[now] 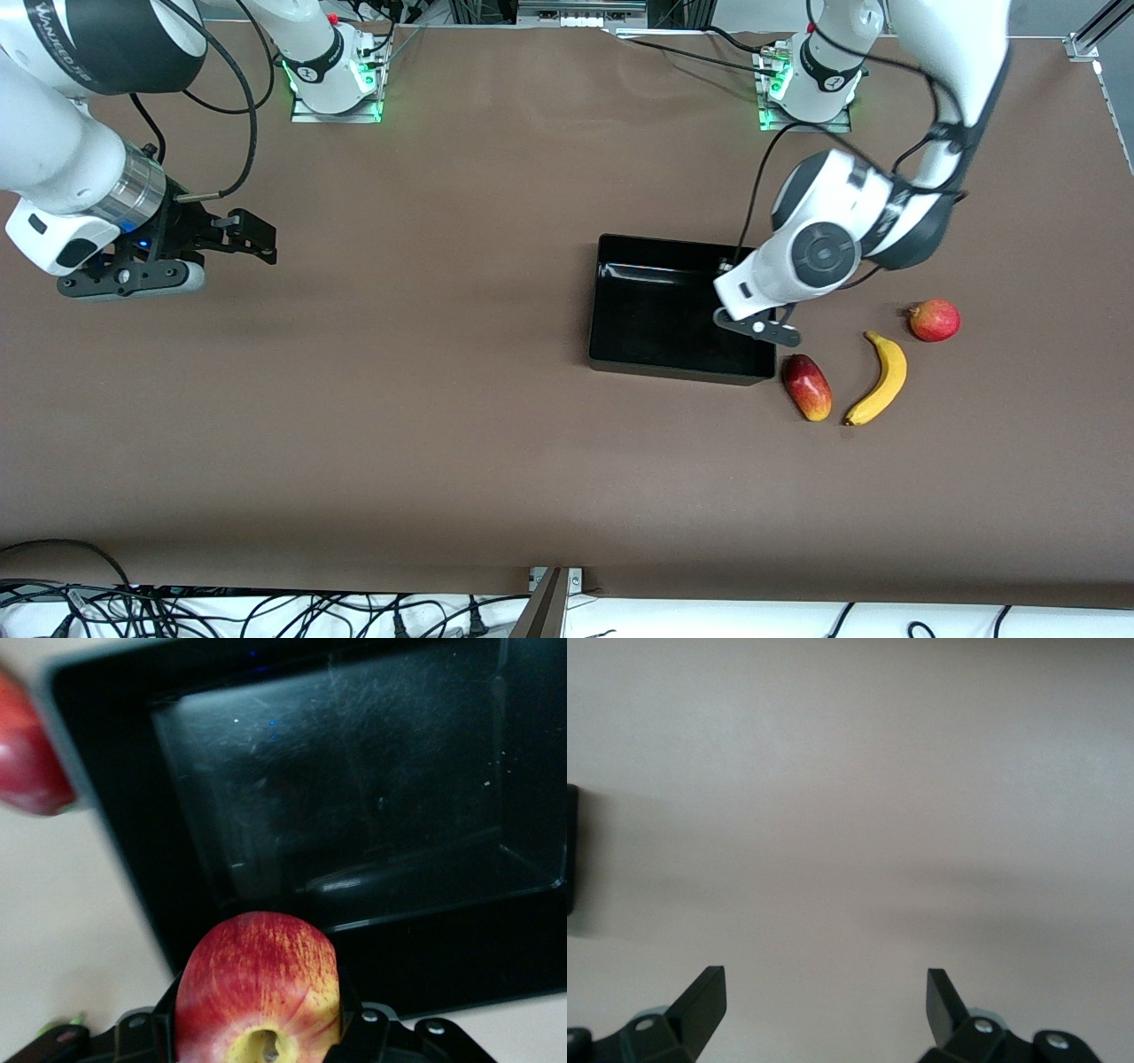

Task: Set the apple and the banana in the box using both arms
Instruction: 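Carry the red apple into the box with the left gripper and release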

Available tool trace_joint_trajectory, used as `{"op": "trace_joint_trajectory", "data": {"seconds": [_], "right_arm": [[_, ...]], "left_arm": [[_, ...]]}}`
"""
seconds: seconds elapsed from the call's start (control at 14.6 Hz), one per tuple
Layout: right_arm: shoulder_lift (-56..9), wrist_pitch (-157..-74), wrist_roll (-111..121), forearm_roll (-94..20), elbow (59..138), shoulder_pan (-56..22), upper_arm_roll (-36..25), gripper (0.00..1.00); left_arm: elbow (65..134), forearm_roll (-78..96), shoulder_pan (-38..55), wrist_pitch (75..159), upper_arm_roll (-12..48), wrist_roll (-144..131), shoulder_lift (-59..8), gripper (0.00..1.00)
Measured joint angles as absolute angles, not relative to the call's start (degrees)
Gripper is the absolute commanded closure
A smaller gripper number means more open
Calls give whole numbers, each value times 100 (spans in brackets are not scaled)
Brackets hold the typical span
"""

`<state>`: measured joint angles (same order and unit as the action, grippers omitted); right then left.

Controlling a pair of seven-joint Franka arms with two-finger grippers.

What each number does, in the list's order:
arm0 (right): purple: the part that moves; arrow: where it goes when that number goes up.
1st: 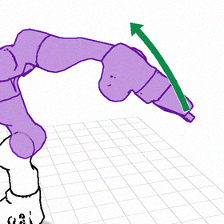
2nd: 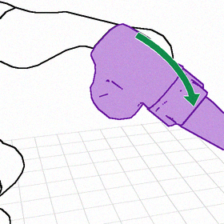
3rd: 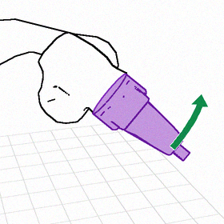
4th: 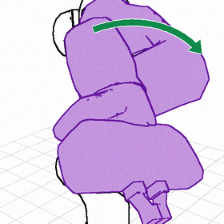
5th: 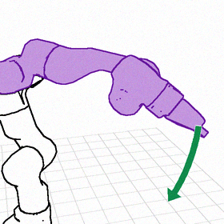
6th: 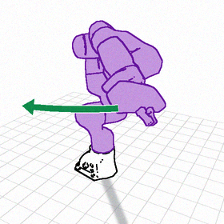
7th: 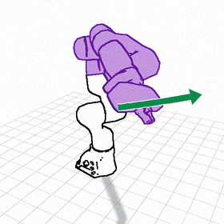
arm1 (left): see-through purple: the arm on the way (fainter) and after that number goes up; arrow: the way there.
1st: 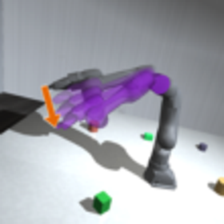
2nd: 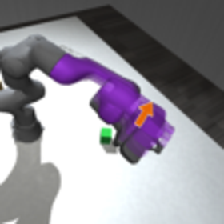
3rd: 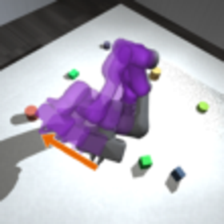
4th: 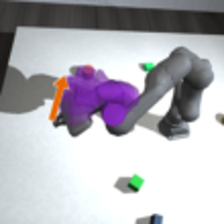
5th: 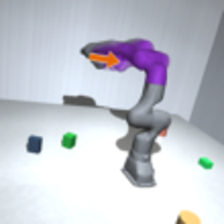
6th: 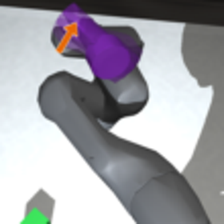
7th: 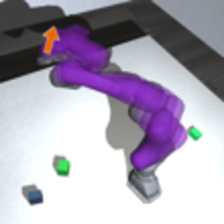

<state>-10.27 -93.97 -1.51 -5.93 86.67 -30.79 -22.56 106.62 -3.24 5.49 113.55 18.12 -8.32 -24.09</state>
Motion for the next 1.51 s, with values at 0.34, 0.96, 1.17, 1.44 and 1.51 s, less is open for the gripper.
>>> {"op": "trace_joint_trajectory", "data": {"seconds": [0.34, 0.96, 1.17, 1.44, 1.51], "right_arm": [[-797, -9553, -73, -485, 8887, -1599, -915, 0], [-384, -9897, 73, -219, 9428, -1204, -491, 0], [-382, -9914, 73, -147, 9409, -1204, -483, 0], [-375, -9736, 73, -135, 9312, -1189, -483, 0], [-373, -9701, 73, -125, 9281, -1180, -483, 0]], "left_arm": [[11254, -326, 605, 12366, 1809, -928, -2794, 0], [10492, -328, 672, 11110, 1807, -1141, -2296, 0], [9484, -327, 674, 9636, 1810, -1181, -1879, 0], [8402, -326, 673, 8146, 1814, -1185, -1477, 0], [8287, -313, 670, 7907, 1814, -1184, -1366, 0]]}}
